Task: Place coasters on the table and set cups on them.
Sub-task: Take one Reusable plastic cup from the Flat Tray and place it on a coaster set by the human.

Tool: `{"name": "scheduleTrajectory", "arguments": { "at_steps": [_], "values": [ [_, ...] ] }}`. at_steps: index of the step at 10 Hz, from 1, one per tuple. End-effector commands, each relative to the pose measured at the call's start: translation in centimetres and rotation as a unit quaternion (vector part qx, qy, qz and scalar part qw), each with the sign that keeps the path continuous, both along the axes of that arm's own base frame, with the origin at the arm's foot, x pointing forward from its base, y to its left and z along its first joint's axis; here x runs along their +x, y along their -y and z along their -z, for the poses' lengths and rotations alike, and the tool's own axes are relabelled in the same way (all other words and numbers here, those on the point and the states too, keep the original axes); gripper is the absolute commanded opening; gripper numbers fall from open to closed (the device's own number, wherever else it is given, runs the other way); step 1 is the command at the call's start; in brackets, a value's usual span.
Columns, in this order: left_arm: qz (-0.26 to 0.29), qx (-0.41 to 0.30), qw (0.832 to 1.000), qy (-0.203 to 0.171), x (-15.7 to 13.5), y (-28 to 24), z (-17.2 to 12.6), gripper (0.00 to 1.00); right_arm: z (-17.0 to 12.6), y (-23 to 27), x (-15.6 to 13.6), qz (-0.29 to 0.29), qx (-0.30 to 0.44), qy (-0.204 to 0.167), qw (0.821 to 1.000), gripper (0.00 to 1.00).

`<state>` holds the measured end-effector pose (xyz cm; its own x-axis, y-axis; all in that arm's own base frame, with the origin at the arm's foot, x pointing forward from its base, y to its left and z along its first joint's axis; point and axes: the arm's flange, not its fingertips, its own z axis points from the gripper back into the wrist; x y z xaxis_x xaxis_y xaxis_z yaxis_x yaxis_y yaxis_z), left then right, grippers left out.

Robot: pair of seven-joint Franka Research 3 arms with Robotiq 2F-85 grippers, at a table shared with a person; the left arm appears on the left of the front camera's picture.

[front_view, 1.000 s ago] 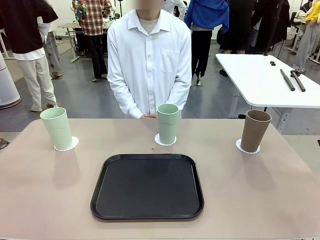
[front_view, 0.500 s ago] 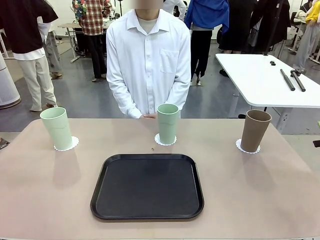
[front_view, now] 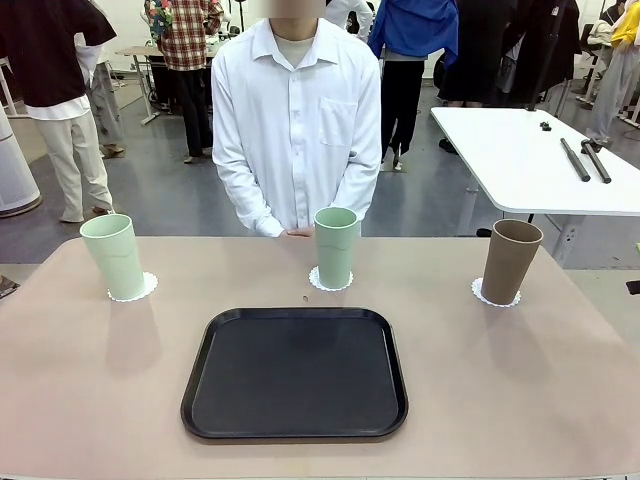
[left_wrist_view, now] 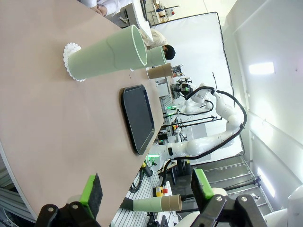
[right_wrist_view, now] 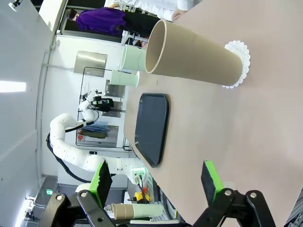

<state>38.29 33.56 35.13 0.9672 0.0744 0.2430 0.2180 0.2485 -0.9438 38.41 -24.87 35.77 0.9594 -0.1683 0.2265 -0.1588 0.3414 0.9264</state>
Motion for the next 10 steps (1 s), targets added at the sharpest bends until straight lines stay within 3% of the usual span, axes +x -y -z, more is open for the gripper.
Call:
{"name": "scheduleTrajectory", "arguments": {
  "at_steps": [1,10],
  "values": [
    [-0.003,0.005,1.0,-0.004,-0.07,-0.03,-0.23,1.0,0.11,-0.07,-0.15,0.001,0.002,-0.001,1.0,1.0],
    [-0.003,0.005,1.0,-0.004,-0.07,-0.03,-0.23,1.0,0.11,-0.07,-0.15,0.001,0.002,-0.001,1.0,1.0]
  ]
}}
